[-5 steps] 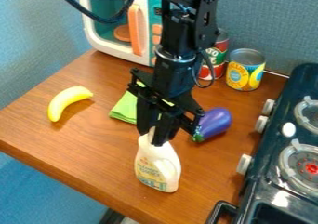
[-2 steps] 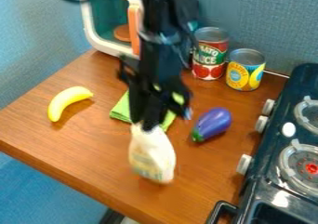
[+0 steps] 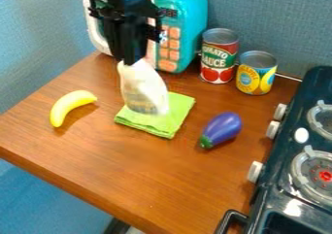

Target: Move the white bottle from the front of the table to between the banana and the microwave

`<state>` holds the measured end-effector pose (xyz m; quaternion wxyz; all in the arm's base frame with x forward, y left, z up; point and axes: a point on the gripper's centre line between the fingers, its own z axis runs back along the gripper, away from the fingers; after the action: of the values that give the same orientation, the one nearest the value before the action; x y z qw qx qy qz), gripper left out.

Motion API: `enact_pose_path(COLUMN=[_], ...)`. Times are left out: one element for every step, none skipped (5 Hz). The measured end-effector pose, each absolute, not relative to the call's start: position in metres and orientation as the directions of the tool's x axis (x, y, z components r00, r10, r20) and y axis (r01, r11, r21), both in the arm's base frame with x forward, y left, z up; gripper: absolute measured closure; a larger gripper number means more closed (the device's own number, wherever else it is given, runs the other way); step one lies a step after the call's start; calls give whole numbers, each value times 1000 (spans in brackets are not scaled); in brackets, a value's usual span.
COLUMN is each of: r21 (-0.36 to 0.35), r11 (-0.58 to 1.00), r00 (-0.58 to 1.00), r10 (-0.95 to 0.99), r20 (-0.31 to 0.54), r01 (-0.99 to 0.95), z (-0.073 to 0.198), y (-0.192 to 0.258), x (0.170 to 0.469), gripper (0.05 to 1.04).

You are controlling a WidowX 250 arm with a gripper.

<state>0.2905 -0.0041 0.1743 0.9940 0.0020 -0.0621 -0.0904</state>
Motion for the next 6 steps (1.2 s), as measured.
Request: enact_pose_path(r21=[45,95,124,152,171,169], r11=[978,972,963,957,950,956], r00=[976,977,971,969,965,969], r10=[-208,-215,-237,-241,-253,-227], r20=[63,8,-25,-60,-74,-98], r01=[205,213,239,247,262,241], z=[171,162,154,150,150,146], y=[17,44,66,86,99,114], x=[323,351,375,384,393,400], gripper=[835,835,835,835,835,835])
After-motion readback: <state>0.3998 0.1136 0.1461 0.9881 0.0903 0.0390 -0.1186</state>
